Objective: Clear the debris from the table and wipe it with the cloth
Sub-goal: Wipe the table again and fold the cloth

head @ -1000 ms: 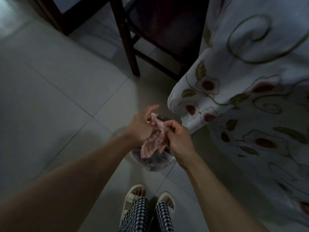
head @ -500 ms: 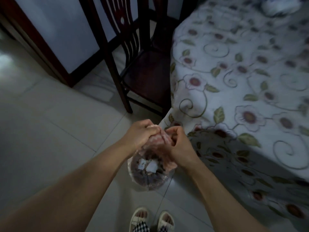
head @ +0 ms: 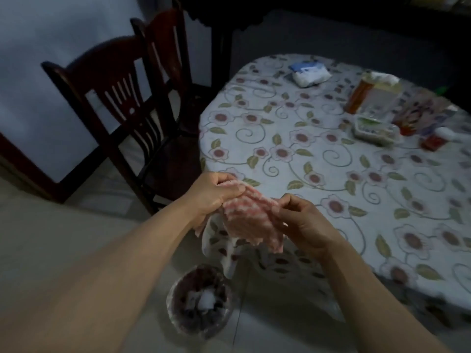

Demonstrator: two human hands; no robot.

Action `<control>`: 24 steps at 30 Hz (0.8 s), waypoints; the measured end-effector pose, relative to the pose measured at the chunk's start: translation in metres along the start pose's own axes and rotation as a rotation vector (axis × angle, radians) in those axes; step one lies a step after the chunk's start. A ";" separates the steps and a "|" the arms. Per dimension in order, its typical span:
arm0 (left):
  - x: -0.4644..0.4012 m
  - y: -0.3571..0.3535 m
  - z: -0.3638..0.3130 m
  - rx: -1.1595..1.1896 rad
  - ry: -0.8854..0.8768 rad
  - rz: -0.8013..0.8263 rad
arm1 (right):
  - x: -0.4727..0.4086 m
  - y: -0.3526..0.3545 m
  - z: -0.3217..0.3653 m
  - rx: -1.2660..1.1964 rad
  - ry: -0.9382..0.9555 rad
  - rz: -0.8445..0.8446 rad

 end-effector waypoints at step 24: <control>-0.104 -0.242 -0.100 0.064 0.111 0.164 | -0.049 0.197 0.093 -0.401 0.092 -0.390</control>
Point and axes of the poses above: each hand's wrist, its own x-axis away from the middle knuckle, its own y-axis out of the back of the hand, z = x × y, the point moved 3 cm from there along -x, towards the middle knuckle, and after that the axes turned 5 degrees about -x, right-handed, at the moved point
